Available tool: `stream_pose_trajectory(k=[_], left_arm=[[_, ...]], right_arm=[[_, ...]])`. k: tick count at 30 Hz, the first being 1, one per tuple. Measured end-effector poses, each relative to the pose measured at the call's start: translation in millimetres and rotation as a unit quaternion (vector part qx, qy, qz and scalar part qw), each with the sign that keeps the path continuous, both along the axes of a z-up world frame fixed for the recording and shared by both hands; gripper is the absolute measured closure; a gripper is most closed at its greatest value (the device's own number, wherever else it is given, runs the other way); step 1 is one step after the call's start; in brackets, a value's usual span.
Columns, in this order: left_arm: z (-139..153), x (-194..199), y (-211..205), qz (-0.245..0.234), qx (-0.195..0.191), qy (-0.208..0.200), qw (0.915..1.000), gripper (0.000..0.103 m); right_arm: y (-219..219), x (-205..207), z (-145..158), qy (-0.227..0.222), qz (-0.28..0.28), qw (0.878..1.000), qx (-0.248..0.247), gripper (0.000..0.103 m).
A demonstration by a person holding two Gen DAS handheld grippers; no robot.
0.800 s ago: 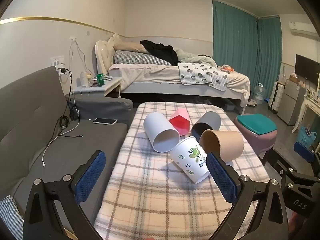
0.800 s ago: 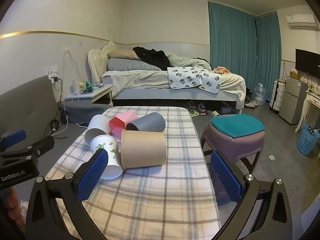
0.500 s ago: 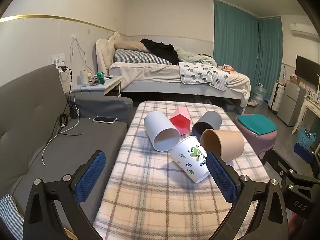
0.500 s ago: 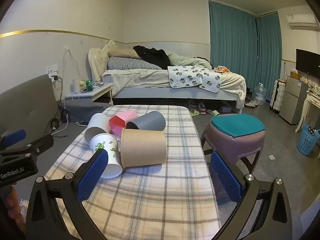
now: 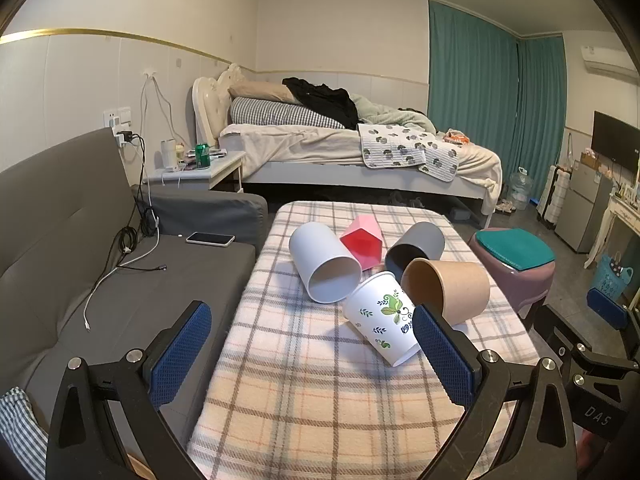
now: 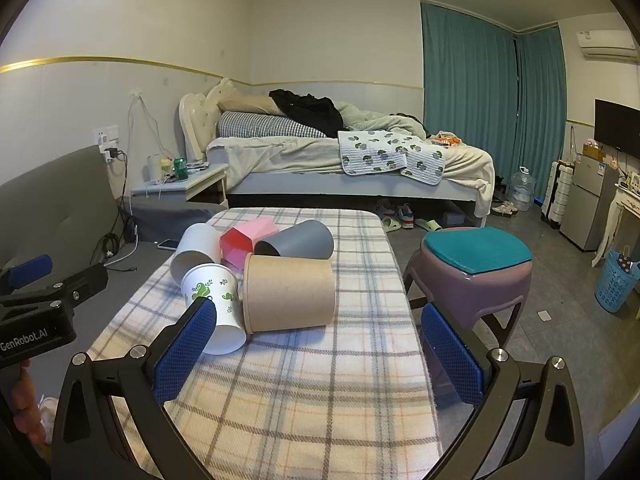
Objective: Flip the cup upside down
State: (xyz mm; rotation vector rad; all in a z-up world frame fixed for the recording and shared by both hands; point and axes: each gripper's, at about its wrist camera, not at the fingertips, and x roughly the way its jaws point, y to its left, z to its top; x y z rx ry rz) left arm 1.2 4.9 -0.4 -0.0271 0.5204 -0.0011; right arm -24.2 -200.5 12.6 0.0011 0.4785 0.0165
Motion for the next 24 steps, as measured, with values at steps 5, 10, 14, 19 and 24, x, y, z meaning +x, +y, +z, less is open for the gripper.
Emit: stream_pose_trajectory(k=[5,10,14,19,24], left_arm=[[0.1,0.1,-0.2,0.001,-0.001,0.000,1.0000,0.000],[0.1,0.2,-0.3,0.001,0.000,0.001,1.0000,0.000],[-0.1,0.6,0.3,0.001,-0.001,0.001,1.0000,0.000],[0.1,0.4,0.2,0.002,0.000,0.001,1.0000,0.000],[0.1,0.5,0.0,0.001,-0.001,0.001,1.0000,0.000]], right_arm=[[4.0,-1.2,-4.6,0.000,0.000,1.000,0.000,0.000],[4.8,-1.0,-5.3,0.001,0.000,1.000,0.000,0.000],[4.7,-0.9,-4.4,0.002,0.001,1.000,-0.001,0.000],[4.8,-0.6,-6.5,0.002,0.001,1.000,-0.001,0.000],[4.7,-0.4,-5.7,0.002,0.001,1.000,-0.001,0.000]])
